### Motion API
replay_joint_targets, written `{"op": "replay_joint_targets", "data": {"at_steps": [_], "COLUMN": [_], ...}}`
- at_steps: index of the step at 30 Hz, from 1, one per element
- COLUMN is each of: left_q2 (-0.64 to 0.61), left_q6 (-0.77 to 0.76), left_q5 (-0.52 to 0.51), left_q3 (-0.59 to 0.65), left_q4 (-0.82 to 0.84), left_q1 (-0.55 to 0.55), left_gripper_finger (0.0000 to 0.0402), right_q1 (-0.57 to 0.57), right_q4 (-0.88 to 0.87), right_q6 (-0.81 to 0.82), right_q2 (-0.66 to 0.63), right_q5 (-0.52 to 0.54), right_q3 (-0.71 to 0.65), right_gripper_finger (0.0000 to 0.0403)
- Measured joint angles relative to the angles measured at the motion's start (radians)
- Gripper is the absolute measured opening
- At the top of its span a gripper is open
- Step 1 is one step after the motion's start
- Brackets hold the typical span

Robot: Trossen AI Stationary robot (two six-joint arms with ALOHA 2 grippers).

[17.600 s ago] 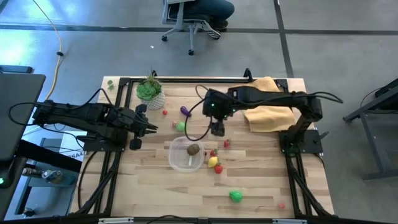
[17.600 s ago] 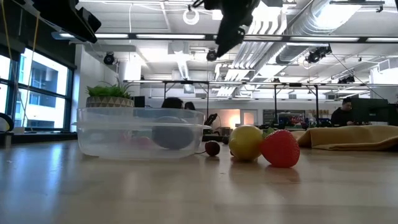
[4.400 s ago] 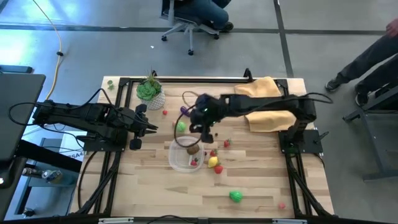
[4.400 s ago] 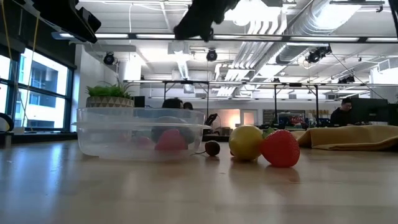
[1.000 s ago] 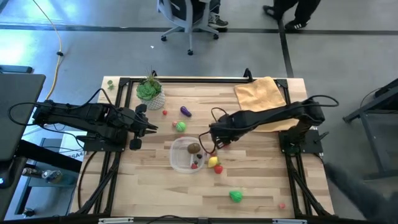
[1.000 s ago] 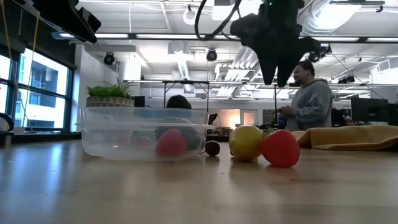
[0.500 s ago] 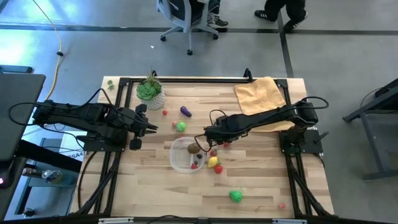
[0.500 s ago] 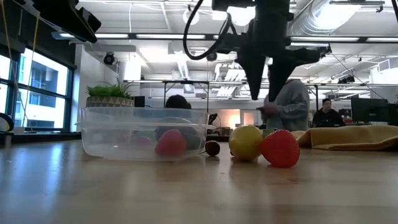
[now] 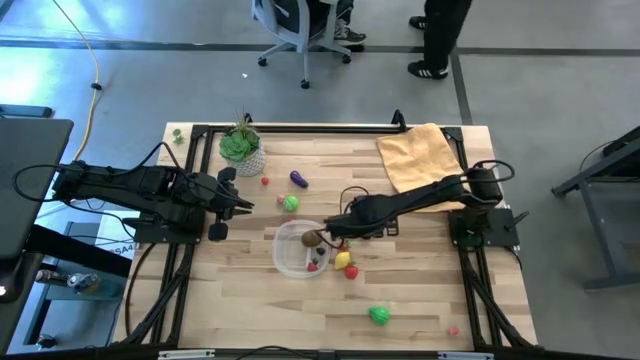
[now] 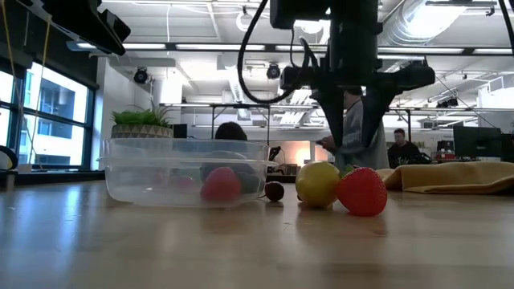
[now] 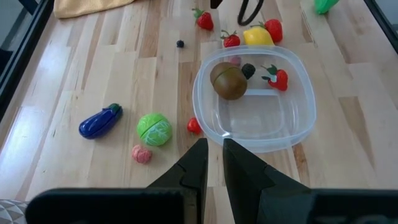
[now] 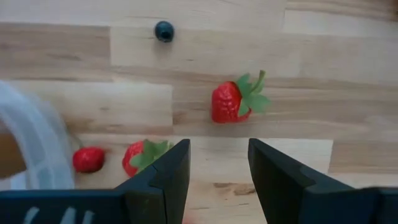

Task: Pick and placing Produce into tupperware
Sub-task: Put the red strawberry into the transparent bin

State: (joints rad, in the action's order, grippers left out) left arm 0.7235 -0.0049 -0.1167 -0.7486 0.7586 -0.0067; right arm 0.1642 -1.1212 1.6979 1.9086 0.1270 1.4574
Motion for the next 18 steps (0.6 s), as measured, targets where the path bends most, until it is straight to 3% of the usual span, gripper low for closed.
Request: {"op": "replay_joint_targets", "data": {"at_steps": [10,18], "left_q2": [0.0,0.0], "left_q6": [0.0,0.0], "left_q5": [0.0,0.0], "left_q3": [0.0,0.0], "left_q4": [0.0,0.0], "left_q1": [0.0,0.0], "left_gripper_finger": [0.004,0.004], "right_q1": [-0.035,-0.083], "right_q4": [0.012,0.398], "right_q6": [-0.021,-0.028], "right_q2": [0.01,-0.152], "right_q5": [0.015,-0.067], "right_q3": [-0.013,-0.308], "right_gripper_finger": [0.016,0.0179]}}
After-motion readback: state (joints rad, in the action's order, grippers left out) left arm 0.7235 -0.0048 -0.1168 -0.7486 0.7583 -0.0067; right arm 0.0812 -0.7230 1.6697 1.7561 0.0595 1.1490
